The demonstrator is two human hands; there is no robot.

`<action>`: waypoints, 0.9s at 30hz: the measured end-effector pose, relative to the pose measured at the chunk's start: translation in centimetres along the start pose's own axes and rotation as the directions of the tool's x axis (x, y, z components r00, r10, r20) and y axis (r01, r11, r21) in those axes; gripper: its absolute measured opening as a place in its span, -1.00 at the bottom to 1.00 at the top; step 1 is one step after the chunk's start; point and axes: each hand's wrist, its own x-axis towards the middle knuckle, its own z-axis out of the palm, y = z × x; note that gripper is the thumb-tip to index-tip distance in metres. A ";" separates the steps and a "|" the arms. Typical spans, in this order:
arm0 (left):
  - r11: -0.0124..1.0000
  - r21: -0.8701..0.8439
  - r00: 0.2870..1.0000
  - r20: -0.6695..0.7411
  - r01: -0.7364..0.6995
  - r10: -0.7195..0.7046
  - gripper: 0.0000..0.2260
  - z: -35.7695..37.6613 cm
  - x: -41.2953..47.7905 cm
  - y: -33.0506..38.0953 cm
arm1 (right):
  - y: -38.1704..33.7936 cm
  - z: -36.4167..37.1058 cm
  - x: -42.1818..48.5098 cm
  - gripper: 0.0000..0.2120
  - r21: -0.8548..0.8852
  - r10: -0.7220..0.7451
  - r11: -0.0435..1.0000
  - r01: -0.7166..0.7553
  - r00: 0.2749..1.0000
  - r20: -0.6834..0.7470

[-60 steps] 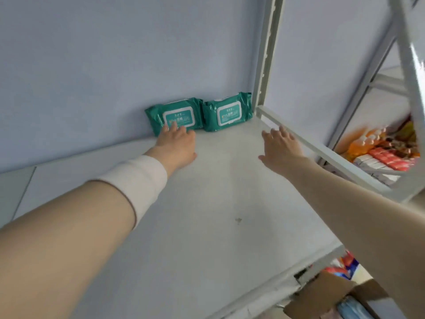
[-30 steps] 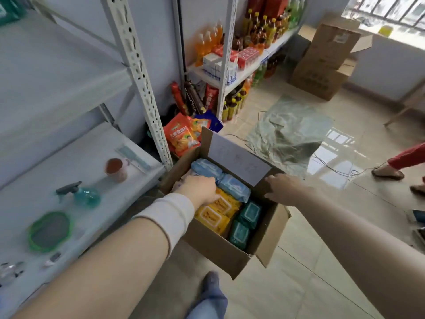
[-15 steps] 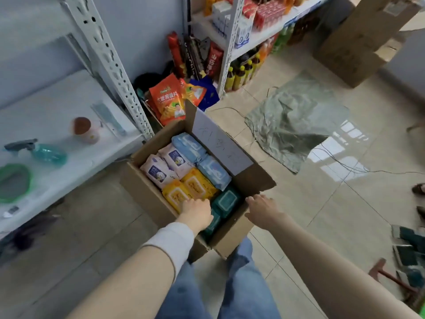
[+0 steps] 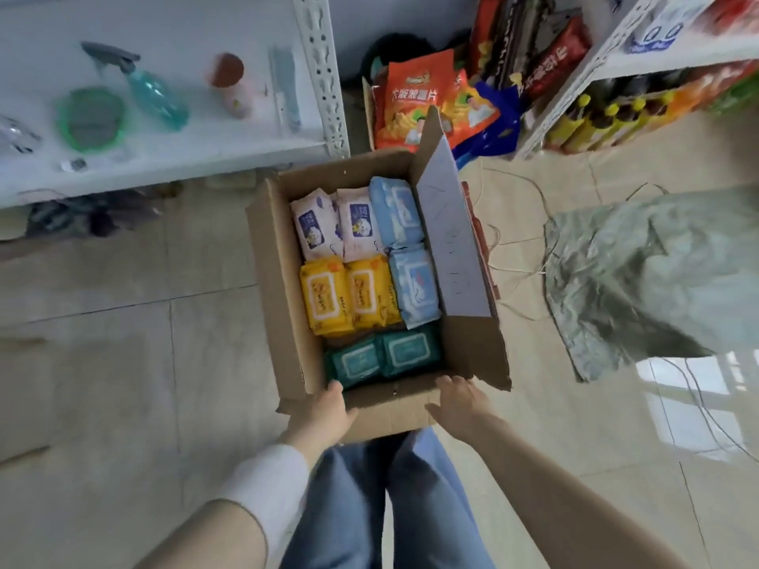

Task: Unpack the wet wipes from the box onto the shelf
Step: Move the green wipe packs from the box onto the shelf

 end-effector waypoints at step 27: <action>0.617 -0.726 0.919 0.050 0.303 -0.392 -0.22 9.3 27.2 -1.6 | 4.6 8.6 26.6 -0.31 0.489 0.221 0.843 -0.225 0.973 0.067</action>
